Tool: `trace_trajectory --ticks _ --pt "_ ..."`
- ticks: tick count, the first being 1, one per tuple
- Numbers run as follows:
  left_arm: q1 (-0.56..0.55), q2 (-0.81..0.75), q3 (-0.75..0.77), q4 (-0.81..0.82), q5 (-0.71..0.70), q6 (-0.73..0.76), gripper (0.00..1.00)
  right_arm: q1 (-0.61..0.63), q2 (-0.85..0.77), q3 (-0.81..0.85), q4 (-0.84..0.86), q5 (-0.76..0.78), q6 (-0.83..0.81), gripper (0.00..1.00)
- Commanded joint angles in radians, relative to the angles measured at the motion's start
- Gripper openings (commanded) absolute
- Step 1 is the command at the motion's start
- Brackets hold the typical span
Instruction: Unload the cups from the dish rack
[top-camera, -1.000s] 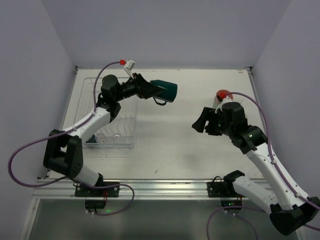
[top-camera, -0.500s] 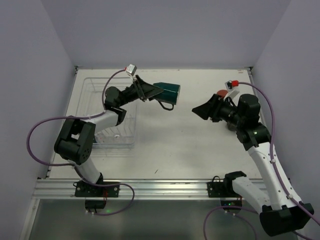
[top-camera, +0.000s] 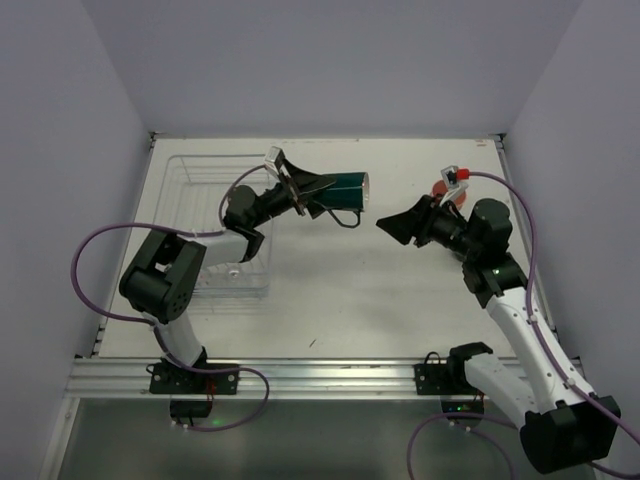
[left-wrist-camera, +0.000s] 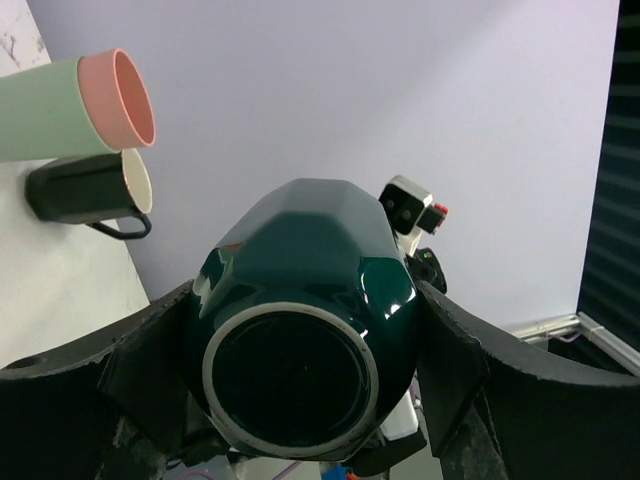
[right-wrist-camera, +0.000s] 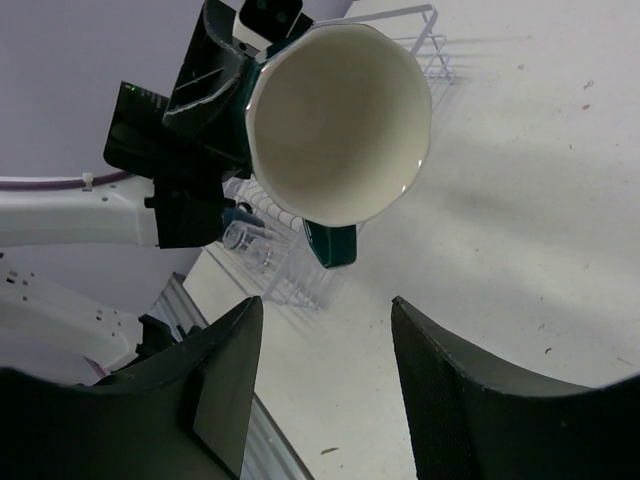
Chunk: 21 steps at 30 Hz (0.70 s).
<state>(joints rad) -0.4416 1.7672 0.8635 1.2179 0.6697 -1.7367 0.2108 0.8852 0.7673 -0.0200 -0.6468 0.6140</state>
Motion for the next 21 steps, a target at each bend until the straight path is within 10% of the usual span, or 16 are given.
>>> trace_trajectory --ticks 1,21 --pt "-0.016 -0.061 0.020 0.468 -0.090 -0.023 0.00 0.022 -0.029 0.000 0.091 -0.010 -0.026 0.56" --pt "-0.114 -0.049 0.020 0.509 -0.222 -0.069 0.00 0.084 -0.058 -0.137 0.336 0.025 0.027 0.56"
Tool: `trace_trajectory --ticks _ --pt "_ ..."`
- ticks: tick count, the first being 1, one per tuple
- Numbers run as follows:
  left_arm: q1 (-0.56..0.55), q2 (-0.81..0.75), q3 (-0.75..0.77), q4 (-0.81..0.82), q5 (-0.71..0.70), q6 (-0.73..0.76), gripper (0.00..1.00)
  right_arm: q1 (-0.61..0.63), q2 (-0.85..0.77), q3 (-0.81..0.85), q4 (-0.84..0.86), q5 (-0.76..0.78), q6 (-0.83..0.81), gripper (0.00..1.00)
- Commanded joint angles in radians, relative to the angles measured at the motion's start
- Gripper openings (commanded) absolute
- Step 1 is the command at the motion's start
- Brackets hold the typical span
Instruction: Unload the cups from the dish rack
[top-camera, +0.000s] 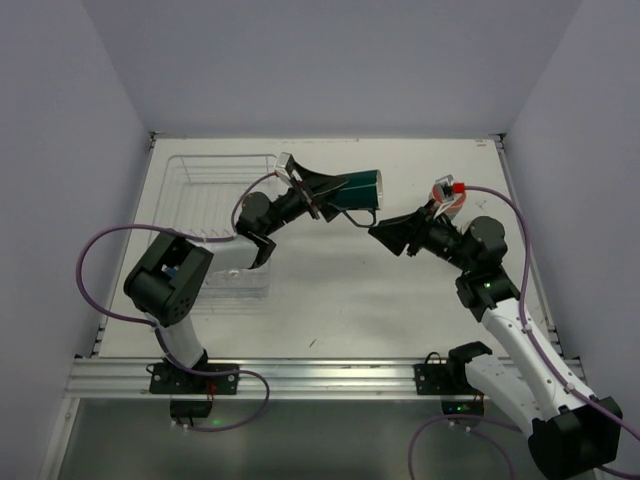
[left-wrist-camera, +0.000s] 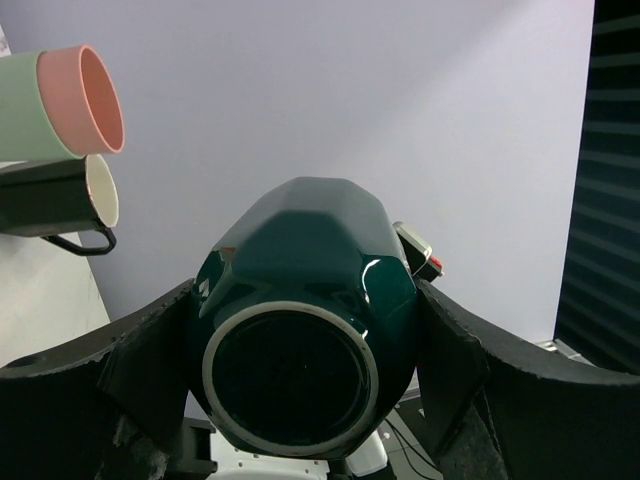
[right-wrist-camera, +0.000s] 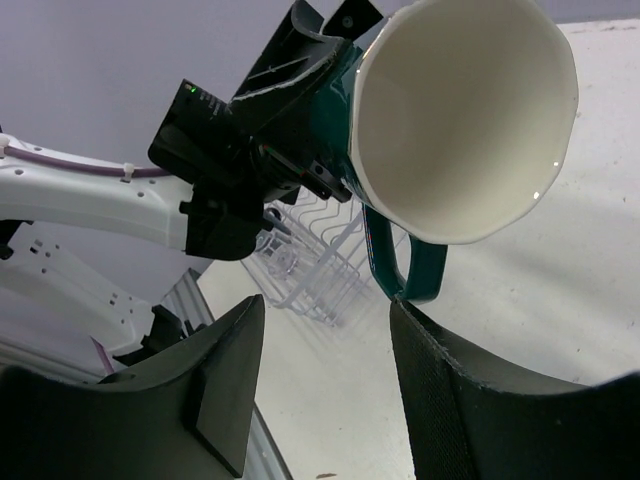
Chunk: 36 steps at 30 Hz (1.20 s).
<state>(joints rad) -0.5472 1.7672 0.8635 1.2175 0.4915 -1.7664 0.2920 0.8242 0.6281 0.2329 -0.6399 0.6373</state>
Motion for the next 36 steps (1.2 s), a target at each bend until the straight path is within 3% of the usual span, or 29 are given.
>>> trace_trajectory --ticks 1,22,36 --pt "-0.008 -0.052 0.014 0.510 -0.044 -0.041 0.00 0.003 0.006 0.001 0.079 0.019 0.001 0.56" --pt "-0.020 -0.120 -0.034 0.507 -0.037 -0.054 0.00 0.001 0.042 -0.021 0.083 0.039 -0.022 0.54" --pt "-0.062 -0.107 -0.029 0.524 -0.073 -0.057 0.00 -0.001 0.119 -0.126 0.425 -0.046 0.113 0.52"
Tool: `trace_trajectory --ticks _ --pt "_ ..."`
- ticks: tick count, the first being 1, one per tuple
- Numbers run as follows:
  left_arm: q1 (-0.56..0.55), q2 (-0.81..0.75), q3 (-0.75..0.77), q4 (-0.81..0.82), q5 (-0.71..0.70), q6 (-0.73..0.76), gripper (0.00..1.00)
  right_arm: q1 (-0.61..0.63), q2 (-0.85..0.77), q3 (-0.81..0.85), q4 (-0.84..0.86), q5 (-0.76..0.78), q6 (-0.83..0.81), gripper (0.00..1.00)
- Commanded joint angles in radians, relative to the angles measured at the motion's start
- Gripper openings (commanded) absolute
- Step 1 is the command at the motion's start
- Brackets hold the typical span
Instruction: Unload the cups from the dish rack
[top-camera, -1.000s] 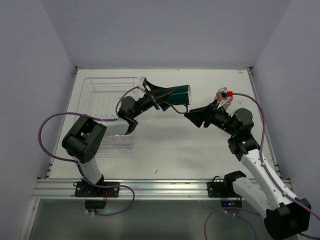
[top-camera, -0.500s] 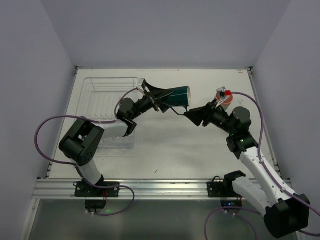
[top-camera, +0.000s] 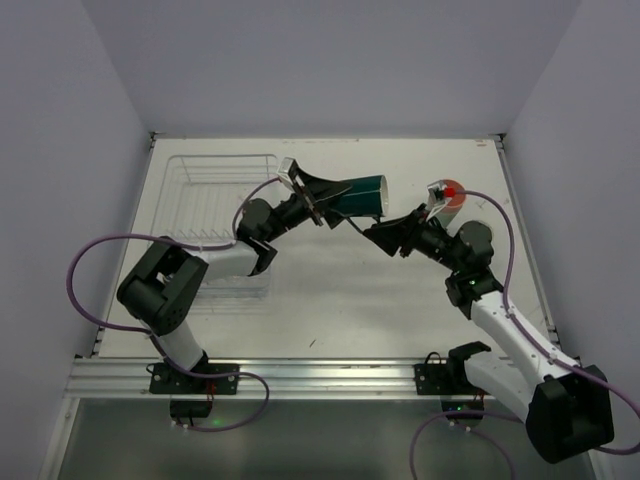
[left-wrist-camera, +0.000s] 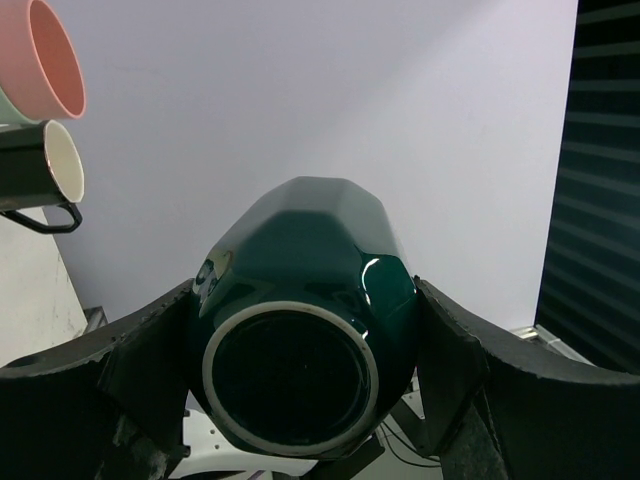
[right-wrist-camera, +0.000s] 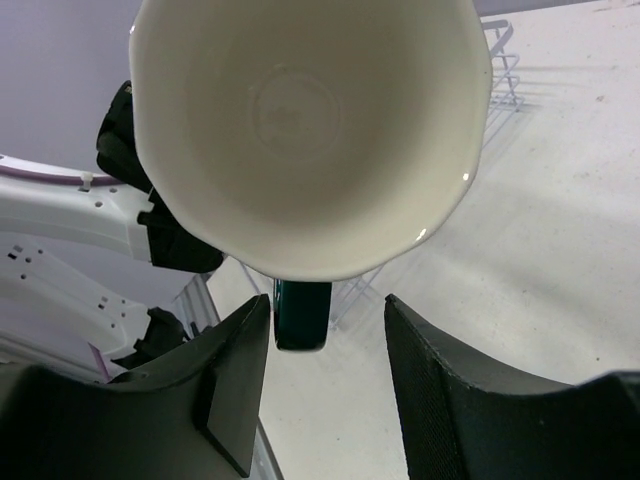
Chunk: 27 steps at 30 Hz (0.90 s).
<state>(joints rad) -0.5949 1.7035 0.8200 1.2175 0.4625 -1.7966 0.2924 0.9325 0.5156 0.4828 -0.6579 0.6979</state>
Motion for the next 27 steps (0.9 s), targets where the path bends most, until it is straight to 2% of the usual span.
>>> trace_trajectory --ticks 1,16,27 --pt "-0.019 -0.041 0.015 0.524 -0.050 -0.027 0.00 -0.002 0.022 -0.023 0.215 -0.034 0.063 0.52" --pt "-0.060 0.027 0.036 0.582 -0.107 -0.037 0.00 -0.002 0.130 -0.068 0.517 -0.052 0.222 0.42" --pt "-0.068 0.030 0.045 0.590 -0.111 -0.044 0.00 -0.001 0.212 -0.094 0.631 -0.052 0.273 0.39"
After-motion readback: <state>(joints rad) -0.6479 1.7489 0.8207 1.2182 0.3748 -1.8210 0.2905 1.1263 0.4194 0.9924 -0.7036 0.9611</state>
